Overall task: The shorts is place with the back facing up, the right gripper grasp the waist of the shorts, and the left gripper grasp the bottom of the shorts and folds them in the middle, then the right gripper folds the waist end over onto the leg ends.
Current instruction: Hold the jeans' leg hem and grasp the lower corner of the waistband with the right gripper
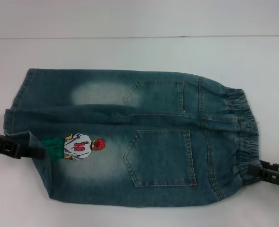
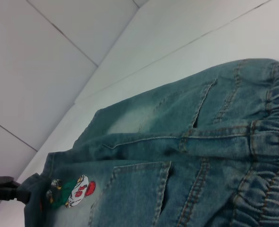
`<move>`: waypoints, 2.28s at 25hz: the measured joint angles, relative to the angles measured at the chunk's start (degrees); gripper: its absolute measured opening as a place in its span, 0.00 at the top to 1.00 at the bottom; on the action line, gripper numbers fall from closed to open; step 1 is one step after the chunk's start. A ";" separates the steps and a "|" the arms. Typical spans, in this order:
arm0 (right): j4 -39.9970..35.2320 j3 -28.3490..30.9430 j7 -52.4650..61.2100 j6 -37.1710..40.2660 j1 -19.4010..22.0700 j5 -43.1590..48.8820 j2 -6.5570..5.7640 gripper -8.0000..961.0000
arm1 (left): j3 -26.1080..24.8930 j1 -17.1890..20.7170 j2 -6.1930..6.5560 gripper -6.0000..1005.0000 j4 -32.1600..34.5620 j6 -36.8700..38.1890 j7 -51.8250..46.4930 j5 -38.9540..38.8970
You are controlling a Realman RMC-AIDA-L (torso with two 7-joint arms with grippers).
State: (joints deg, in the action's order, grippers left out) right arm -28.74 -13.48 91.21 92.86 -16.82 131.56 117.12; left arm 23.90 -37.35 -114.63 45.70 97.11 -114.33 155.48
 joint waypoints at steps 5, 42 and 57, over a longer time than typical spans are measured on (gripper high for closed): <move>0.00 0.30 0.20 -0.55 0.42 0.00 0.03 0.14 | 0.00 0.00 0.08 0.93 0.00 0.01 0.13 0.00; 0.14 -0.50 -0.72 1.45 0.28 0.01 0.09 0.32 | 0.18 -0.25 -0.16 0.93 0.00 -0.09 0.34 0.00; 0.09 -1.57 0.08 -0.10 -0.51 0.01 -0.39 0.85 | 0.18 -0.36 -0.09 0.93 -1.29 -0.39 0.34 0.00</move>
State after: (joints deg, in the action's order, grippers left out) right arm -28.66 -15.05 91.28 92.77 -17.33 131.57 116.73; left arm 24.08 -37.71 -114.72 44.41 96.73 -113.99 155.48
